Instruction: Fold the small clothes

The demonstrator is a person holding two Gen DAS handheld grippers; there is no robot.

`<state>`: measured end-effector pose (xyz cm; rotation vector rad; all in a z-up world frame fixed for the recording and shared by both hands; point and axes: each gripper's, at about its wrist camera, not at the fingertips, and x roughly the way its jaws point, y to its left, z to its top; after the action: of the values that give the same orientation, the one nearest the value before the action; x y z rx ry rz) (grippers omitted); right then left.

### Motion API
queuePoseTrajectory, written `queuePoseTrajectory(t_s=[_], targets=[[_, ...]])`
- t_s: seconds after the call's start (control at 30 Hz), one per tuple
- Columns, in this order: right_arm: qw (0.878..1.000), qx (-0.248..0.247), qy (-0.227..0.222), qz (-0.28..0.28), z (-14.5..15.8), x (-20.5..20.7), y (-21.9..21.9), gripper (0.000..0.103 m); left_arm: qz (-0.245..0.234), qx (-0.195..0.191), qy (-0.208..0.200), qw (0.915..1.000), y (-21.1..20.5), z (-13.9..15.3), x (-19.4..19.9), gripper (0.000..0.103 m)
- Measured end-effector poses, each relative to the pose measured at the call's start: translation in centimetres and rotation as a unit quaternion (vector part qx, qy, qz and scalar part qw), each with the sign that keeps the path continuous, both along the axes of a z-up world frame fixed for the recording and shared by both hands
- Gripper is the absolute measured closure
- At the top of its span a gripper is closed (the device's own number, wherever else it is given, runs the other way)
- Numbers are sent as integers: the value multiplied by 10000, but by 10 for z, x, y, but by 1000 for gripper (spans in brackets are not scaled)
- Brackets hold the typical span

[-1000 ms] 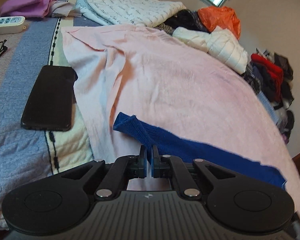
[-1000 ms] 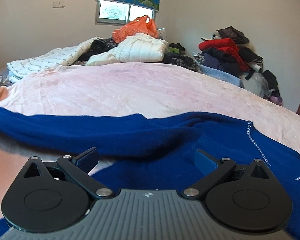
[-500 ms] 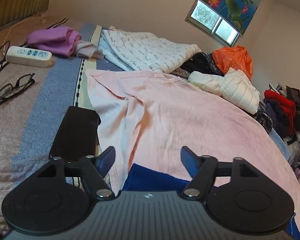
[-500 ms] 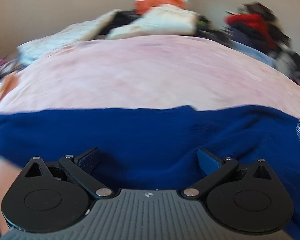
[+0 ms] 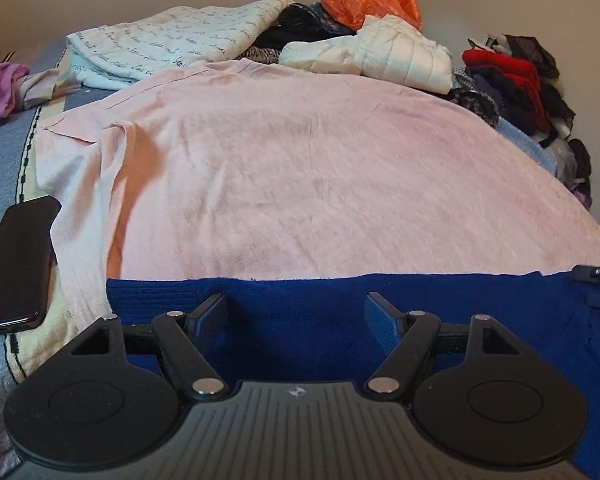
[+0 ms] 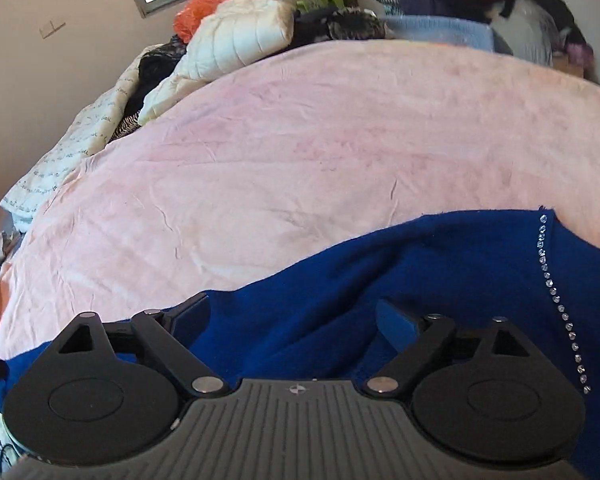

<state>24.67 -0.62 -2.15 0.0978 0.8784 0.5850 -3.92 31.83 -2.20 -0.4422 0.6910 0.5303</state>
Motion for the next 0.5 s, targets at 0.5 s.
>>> queuePoseTrajectory(t_s=[0.5], targets=[[9821, -402, -1550, 993, 22, -75, 67, 6, 823, 248, -58, 9963, 43, 17, -16, 28]])
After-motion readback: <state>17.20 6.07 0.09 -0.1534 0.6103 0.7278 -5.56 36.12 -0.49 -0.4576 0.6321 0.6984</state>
